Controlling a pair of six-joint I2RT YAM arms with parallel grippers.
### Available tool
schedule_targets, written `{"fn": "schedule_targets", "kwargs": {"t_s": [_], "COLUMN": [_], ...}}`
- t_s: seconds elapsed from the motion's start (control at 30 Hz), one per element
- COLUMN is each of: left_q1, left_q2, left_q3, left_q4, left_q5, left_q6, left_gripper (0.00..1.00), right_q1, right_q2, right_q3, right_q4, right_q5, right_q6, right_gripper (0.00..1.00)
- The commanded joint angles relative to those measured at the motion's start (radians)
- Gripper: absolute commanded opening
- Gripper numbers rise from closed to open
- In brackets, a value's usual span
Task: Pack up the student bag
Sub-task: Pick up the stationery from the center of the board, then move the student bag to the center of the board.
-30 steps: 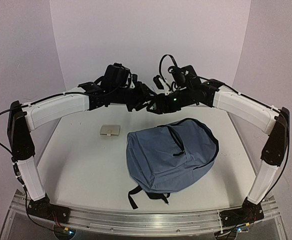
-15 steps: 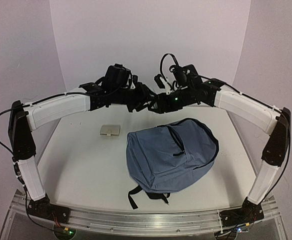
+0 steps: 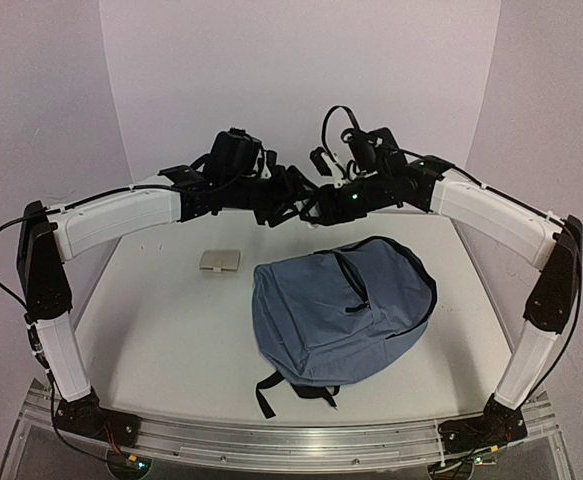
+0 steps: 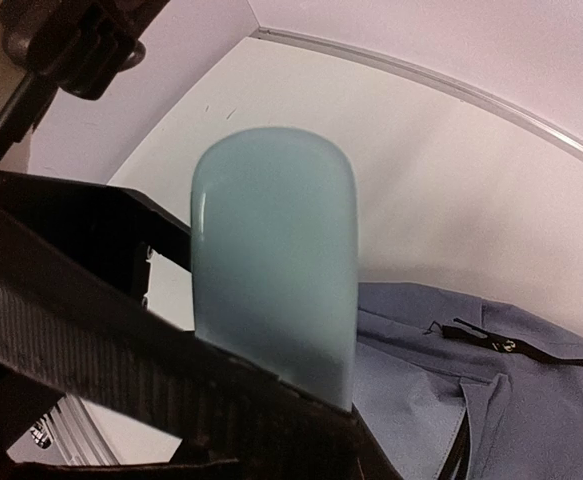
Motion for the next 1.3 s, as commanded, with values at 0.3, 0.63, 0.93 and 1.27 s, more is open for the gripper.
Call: {"fn": "schedule_targets", "kwargs": {"t_s": [0.3,0.63,0.93,1.27], "left_q1": [-0.004,-0.023,-0.104,-0.167], "left_q2": [-0.053,-0.067,0.087,0.275], "left_q3": [0.002,-0.111,0.065,0.307], "left_q4": [-0.153,-0.174,-0.385,-0.493], "left_q5": [-0.089,-0.128,-0.277,-0.329], "left_q6": [0.082,0.105,0.153,0.185], "left_gripper": [1.00,0.98,0.95,0.68], "right_q1": [-0.065,-0.066,-0.083,-0.125], "right_q2": [-0.186,-0.248,-0.247,-0.254], "right_q3": [-0.193,-0.324,-0.400,-0.421], "right_q4": [-0.034,-0.213,-0.298,-0.332], "right_q5": [-0.114,0.021,0.182,0.213], "right_q6": [-0.001,-0.114,-0.163,-0.181], "right_gripper": [0.00,0.00,0.00,0.00]}}
